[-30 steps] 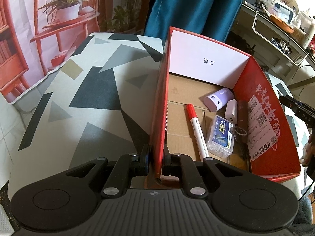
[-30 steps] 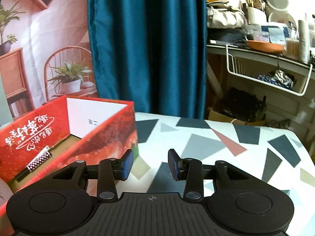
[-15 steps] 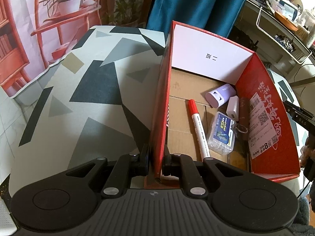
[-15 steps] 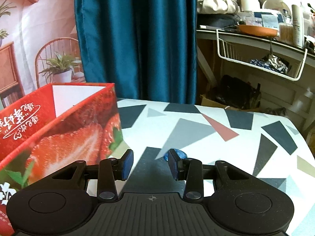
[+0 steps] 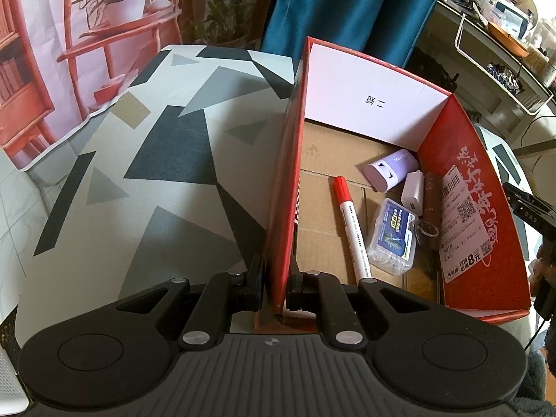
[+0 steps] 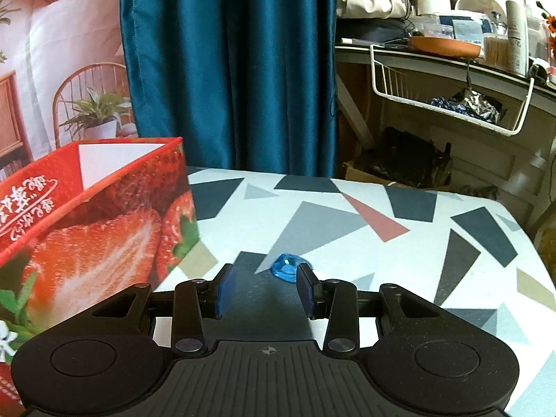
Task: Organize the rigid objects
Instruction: 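Return the right tool to the table toward the blue plastic piece, then grasp the blue translucent piece with the right gripper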
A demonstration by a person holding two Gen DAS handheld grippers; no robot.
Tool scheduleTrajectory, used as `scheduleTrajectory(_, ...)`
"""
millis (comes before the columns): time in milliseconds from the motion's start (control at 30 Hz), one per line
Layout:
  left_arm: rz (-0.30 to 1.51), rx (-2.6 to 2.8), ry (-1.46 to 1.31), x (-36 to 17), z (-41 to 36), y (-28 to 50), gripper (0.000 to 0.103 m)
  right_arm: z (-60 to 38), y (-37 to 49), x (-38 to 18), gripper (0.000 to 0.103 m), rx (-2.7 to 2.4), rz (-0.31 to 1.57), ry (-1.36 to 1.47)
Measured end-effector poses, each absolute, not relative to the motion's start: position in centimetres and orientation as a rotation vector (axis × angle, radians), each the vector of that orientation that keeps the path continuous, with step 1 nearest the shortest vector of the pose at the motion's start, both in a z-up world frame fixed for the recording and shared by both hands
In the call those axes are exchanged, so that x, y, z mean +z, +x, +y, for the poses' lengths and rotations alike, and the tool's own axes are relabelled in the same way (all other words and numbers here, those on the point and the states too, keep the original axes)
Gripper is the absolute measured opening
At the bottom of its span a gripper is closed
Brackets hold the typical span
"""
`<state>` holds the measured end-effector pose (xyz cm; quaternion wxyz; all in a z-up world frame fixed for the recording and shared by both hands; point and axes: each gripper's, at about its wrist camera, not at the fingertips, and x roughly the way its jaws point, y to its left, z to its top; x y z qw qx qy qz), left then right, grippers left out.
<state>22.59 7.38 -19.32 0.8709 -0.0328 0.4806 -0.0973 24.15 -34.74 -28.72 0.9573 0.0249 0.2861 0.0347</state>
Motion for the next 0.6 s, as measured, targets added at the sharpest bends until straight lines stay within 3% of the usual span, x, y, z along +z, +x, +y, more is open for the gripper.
scheduleTrajectory(600, 0.998, -0.192, -0.086, -19.3, 7.3, 22.5, 0.013, -35.1, 31.6, -32.8, 0.055, 0.004, 0.695, 0.011)
